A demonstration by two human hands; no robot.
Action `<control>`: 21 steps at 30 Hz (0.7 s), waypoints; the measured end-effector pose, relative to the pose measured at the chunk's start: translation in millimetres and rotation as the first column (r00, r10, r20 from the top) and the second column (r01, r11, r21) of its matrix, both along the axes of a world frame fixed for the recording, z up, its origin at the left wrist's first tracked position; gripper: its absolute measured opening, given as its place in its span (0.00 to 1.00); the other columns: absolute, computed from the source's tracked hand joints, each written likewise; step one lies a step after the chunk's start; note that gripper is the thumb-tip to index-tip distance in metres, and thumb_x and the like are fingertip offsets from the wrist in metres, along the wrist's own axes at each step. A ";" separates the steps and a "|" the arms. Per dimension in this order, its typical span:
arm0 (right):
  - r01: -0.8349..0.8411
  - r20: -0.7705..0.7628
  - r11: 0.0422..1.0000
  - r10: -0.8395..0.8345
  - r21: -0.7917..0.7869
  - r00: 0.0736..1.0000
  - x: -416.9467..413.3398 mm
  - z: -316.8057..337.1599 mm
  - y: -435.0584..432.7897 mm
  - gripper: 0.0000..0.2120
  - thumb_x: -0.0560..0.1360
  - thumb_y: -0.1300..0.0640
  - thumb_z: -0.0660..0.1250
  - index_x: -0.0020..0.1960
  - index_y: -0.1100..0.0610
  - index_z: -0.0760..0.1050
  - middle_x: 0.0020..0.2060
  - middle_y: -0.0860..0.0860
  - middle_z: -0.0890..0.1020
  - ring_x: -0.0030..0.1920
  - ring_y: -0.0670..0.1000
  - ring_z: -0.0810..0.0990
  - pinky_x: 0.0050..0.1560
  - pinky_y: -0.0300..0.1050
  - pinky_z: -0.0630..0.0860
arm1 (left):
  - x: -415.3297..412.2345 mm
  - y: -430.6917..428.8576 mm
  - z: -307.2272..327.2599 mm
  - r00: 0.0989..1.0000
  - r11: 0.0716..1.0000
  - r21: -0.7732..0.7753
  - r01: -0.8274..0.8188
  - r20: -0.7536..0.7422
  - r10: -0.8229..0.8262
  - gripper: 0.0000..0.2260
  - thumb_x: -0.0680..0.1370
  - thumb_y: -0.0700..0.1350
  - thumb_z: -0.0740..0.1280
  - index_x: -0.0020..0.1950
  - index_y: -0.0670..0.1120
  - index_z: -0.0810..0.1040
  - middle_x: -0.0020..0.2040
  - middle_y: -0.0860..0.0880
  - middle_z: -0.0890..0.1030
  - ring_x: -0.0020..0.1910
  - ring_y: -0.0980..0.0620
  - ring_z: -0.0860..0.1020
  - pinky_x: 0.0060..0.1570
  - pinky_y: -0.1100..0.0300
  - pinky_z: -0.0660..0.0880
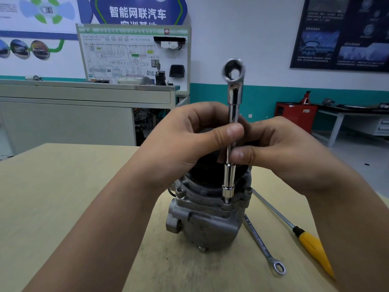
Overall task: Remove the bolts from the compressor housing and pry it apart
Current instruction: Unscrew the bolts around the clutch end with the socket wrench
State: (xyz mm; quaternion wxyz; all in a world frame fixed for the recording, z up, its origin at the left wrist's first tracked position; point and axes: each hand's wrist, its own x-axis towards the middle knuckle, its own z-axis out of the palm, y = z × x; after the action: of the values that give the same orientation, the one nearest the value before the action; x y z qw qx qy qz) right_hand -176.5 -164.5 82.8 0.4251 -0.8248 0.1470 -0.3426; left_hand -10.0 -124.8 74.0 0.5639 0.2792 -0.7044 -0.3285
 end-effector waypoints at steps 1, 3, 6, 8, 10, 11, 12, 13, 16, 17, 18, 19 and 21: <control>0.005 0.001 1.000 -0.005 0.002 1.000 0.0 -0.2 -1.0 0.08 0.63 0.55 0.73 0.41 0.55 0.83 0.40 0.52 0.86 0.45 0.47 0.84 0.48 0.36 0.78 | 0.0 0.2 0.1 1.000 1.000 0.004 0.006 0.007 -0.006 0.06 0.72 0.43 0.67 0.41 0.49 0.85 0.39 0.50 0.84 0.38 0.54 0.80 0.38 0.64 0.77; 0.028 -0.008 1.000 -0.028 0.000 1.000 -0.2 -0.9 -2.5 0.07 0.65 0.56 0.70 0.42 0.56 0.83 0.40 0.52 0.86 0.46 0.48 0.84 0.50 0.38 0.79 | 0.6 0.7 0.9 0.999 0.999 0.012 0.034 -0.003 -0.034 0.09 0.74 0.43 0.65 0.43 0.49 0.85 0.42 0.50 0.85 0.40 0.54 0.81 0.36 0.64 0.77; 0.046 -0.032 0.999 -0.047 -0.018 0.998 -0.1 -1.9 -3.5 0.07 0.67 0.59 0.66 0.41 0.55 0.83 0.40 0.52 0.86 0.47 0.51 0.83 0.52 0.46 0.78 | 1.2 0.8 1.2 0.998 0.998 0.015 0.064 -0.018 -0.064 0.10 0.75 0.42 0.63 0.43 0.48 0.85 0.42 0.51 0.85 0.37 0.57 0.81 0.33 0.65 0.75; 0.042 -0.039 0.999 -0.043 -0.022 0.998 0.1 -1.9 -3.0 0.08 0.68 0.59 0.65 0.41 0.54 0.83 0.42 0.54 0.86 0.48 0.53 0.82 0.54 0.49 0.77 | 0.8 0.1 0.2 0.999 0.999 0.007 0.045 -0.008 -0.045 0.09 0.75 0.42 0.64 0.41 0.49 0.85 0.39 0.52 0.84 0.34 0.58 0.79 0.33 0.65 0.75; 0.033 -0.034 0.999 -0.034 -0.016 0.999 -0.5 -1.5 -2.3 0.09 0.68 0.59 0.65 0.42 0.53 0.83 0.43 0.54 0.86 0.47 0.51 0.82 0.52 0.47 0.78 | 0.7 -0.9 -0.3 1.000 1.000 0.006 0.019 -0.007 -0.019 0.08 0.73 0.43 0.66 0.39 0.49 0.84 0.36 0.51 0.82 0.32 0.57 0.78 0.32 0.65 0.74; 0.023 -0.030 1.000 -0.024 -0.009 0.999 -0.9 -1.2 -2.1 0.09 0.68 0.59 0.65 0.43 0.53 0.83 0.42 0.53 0.86 0.47 0.49 0.82 0.51 0.44 0.79 | 0.6 -1.1 -0.6 1.000 1.000 0.009 0.010 -0.012 -0.010 0.07 0.73 0.43 0.66 0.39 0.49 0.84 0.35 0.51 0.81 0.32 0.56 0.77 0.32 0.65 0.75; 0.013 -0.029 1.000 -0.013 -0.004 0.999 -1.4 -0.9 -1.8 0.08 0.68 0.58 0.66 0.44 0.53 0.83 0.42 0.52 0.86 0.47 0.47 0.83 0.49 0.40 0.79 | 0.7 -1.1 -0.8 1.000 1.000 0.012 0.006 -0.021 -0.006 0.05 0.72 0.43 0.67 0.38 0.47 0.83 0.34 0.50 0.81 0.31 0.56 0.77 0.33 0.64 0.75; 0.007 -0.031 1.000 -0.007 -0.004 1.000 -1.6 -0.5 -1.5 0.08 0.67 0.56 0.68 0.44 0.54 0.82 0.42 0.52 0.86 0.48 0.47 0.83 0.49 0.37 0.78 | 0.6 -1.0 -0.8 1.000 1.000 0.016 0.003 -0.029 -0.002 0.03 0.71 0.43 0.68 0.39 0.46 0.81 0.34 0.49 0.80 0.31 0.55 0.77 0.33 0.64 0.75; 0.010 -0.040 1.000 -0.010 -0.012 0.999 -2.0 0.5 -1.3 0.12 0.64 0.55 0.72 0.46 0.57 0.82 0.44 0.55 0.85 0.47 0.49 0.84 0.49 0.36 0.78 | 0.3 -1.3 -1.0 0.999 0.999 0.005 -0.042 -0.024 0.042 0.06 0.69 0.44 0.70 0.40 0.42 0.77 0.34 0.50 0.80 0.33 0.54 0.77 0.35 0.66 0.75; 0.013 -0.044 1.000 -0.013 -0.015 0.999 -1.9 0.8 -1.2 0.13 0.63 0.55 0.71 0.46 0.58 0.82 0.44 0.55 0.85 0.47 0.50 0.84 0.48 0.37 0.78 | -0.2 -1.3 -0.9 0.998 0.998 0.002 -0.056 -0.020 0.056 0.07 0.68 0.44 0.70 0.40 0.42 0.76 0.34 0.51 0.80 0.33 0.54 0.77 0.36 0.65 0.75; 0.015 -0.046 1.000 -0.016 -0.017 0.999 -1.5 0.9 -1.0 0.14 0.62 0.55 0.71 0.46 0.58 0.82 0.43 0.56 0.85 0.46 0.50 0.84 0.48 0.37 0.78 | -0.6 -1.0 -0.7 0.998 0.998 0.002 -0.061 -0.020 0.061 0.07 0.68 0.44 0.71 0.39 0.42 0.75 0.34 0.51 0.80 0.34 0.53 0.77 0.36 0.65 0.75; 0.018 -0.044 1.000 -0.019 -0.017 0.999 -1.3 0.9 -1.1 0.14 0.61 0.55 0.71 0.45 0.59 0.82 0.43 0.56 0.85 0.46 0.50 0.84 0.47 0.37 0.78 | -1.0 -0.9 -0.6 0.998 0.998 0.003 -0.061 -0.022 0.061 0.07 0.68 0.44 0.71 0.38 0.43 0.75 0.34 0.51 0.81 0.34 0.53 0.77 0.37 0.65 0.76; 0.017 -0.035 1.000 -0.018 -0.018 0.999 -0.8 0.7 -1.5 0.13 0.62 0.55 0.72 0.45 0.58 0.82 0.43 0.56 0.85 0.46 0.50 0.84 0.47 0.37 0.78 | -0.7 -0.9 -0.3 0.998 0.999 0.008 -0.053 -0.033 0.054 0.05 0.67 0.43 0.71 0.36 0.46 0.76 0.36 0.50 0.81 0.36 0.52 0.78 0.38 0.64 0.77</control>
State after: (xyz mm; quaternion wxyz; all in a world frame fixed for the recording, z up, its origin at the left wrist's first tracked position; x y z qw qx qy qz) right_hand -177.4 -166.0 83.5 0.4120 -0.8332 0.1585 -0.3331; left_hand -10.7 -125.7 73.7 0.5830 0.2945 -0.6861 -0.3204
